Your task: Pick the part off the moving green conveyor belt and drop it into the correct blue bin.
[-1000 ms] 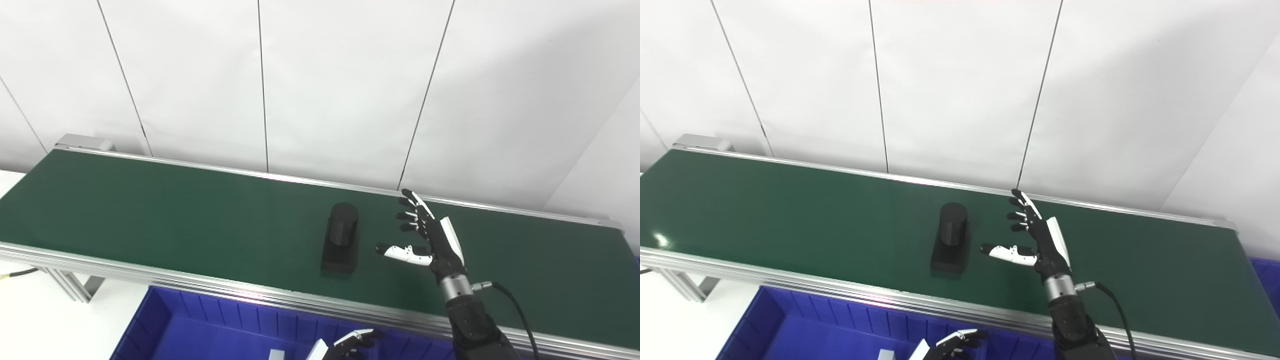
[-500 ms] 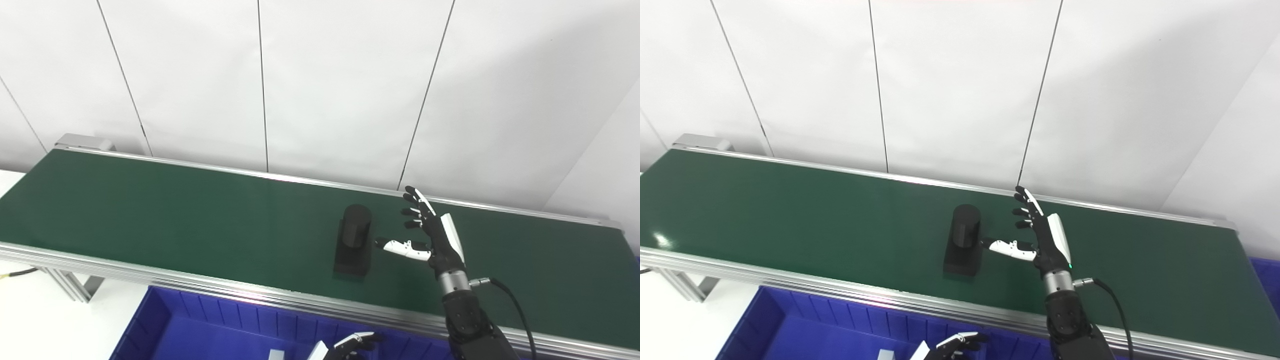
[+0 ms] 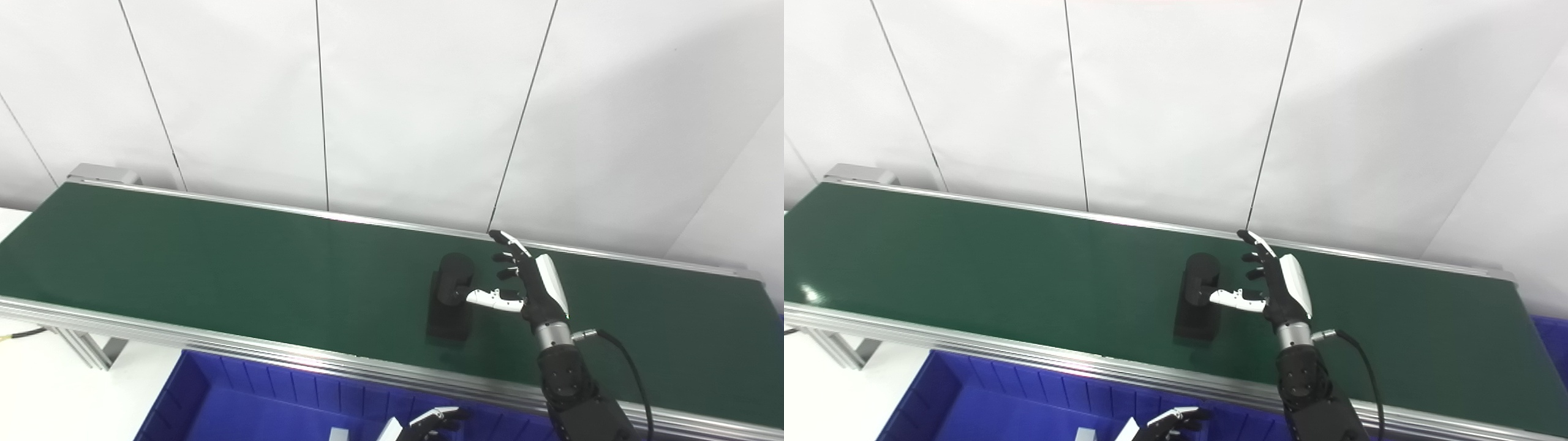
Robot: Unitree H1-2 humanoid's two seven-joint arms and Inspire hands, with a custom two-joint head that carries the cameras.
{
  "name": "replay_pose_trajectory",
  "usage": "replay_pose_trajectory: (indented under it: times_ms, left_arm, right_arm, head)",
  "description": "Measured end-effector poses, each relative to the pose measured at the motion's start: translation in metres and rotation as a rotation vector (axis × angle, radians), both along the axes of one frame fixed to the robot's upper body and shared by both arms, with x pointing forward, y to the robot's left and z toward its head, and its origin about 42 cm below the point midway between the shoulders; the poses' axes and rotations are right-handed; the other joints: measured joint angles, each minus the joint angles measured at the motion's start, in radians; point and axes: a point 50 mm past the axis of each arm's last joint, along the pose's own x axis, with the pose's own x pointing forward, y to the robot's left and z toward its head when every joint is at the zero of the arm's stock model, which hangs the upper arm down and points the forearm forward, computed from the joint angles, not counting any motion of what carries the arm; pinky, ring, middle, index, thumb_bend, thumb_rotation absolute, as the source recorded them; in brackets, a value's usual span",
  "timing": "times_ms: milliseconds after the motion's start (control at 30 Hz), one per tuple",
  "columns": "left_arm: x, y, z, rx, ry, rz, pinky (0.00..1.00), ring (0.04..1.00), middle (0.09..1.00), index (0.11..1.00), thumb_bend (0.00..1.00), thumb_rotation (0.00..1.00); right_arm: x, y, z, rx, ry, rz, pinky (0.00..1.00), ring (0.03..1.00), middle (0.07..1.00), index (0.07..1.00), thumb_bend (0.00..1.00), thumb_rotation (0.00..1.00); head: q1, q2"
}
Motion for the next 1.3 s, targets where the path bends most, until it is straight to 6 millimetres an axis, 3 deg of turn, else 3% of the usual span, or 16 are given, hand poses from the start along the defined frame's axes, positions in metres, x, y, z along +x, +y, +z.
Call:
replay_pose_trajectory:
  times_ms: [267,500,567,600,667,700,767,1000,1300]
  left_arm:
    - [0.0,0.0,0.0,0.0,-0.002,0.001,0.68,0.783,0.824,0.78,0.78,0.78]
    - [0.0,0.0,0.0,0.001,-0.002,0.001,0.68,0.78,0.821,0.777,0.79,0.79]
    - [0.0,0.0,0.0,0.001,-0.003,0.001,0.68,0.78,0.821,0.779,0.79,0.79]
    - [0.0,0.0,0.0,0.001,-0.003,0.001,0.68,0.78,0.821,0.778,0.79,0.79]
    - [0.0,0.0,0.0,0.001,-0.002,0.0,0.68,0.781,0.821,0.778,0.8,0.79]
    - [0.0,0.0,0.0,0.001,-0.002,0.0,0.68,0.781,0.821,0.778,0.8,0.79]
    - [0.001,0.0,0.0,0.001,-0.002,0.0,0.68,0.781,0.821,0.777,0.79,0.79]
    - [0.001,0.001,0.001,0.0,-0.003,-0.001,0.68,0.782,0.821,0.776,0.79,0.78]
    - [0.001,0.0,0.001,0.0,-0.004,-0.003,0.69,0.787,0.826,0.78,0.78,0.78]
  right_arm:
    - [0.0,0.007,0.004,-0.077,-0.014,0.026,0.57,0.698,0.809,0.786,0.96,0.4]
    - [0.001,0.007,0.005,-0.085,-0.009,0.019,0.46,0.566,0.664,0.697,0.93,0.37]
    - [0.001,0.007,0.005,-0.088,-0.005,0.015,0.41,0.51,0.6,0.658,0.86,0.31]
    - [0.001,0.007,0.006,-0.088,-0.005,0.016,0.37,0.457,0.539,0.585,0.71,0.23]
    - [0.001,0.008,0.006,-0.088,-0.004,0.02,0.29,0.365,0.456,0.505,0.55,0.16]
    - [0.001,0.008,0.006,-0.088,-0.002,0.021,0.29,0.36,0.451,0.502,0.54,0.15]
    - [0.001,0.008,0.005,-0.089,-0.001,0.024,0.23,0.295,0.416,0.517,0.52,0.04]
    - [0.002,0.006,0.007,-0.104,-0.005,0.03,0.14,0.2,0.468,0.484,0.53,0.0]
    - [0.002,-0.002,0.009,-0.119,-0.012,0.023,0.2,0.272,0.473,0.485,0.53,0.0]
  head:
    - [0.003,0.003]
    - [0.0,0.005]
    - [0.0,0.005]
    - [0.0,0.005]
    - [0.0,0.005]
    - [0.0,0.005]
    - [0.0,0.006]
    - [-0.002,0.008]
    - [-0.009,0.014]
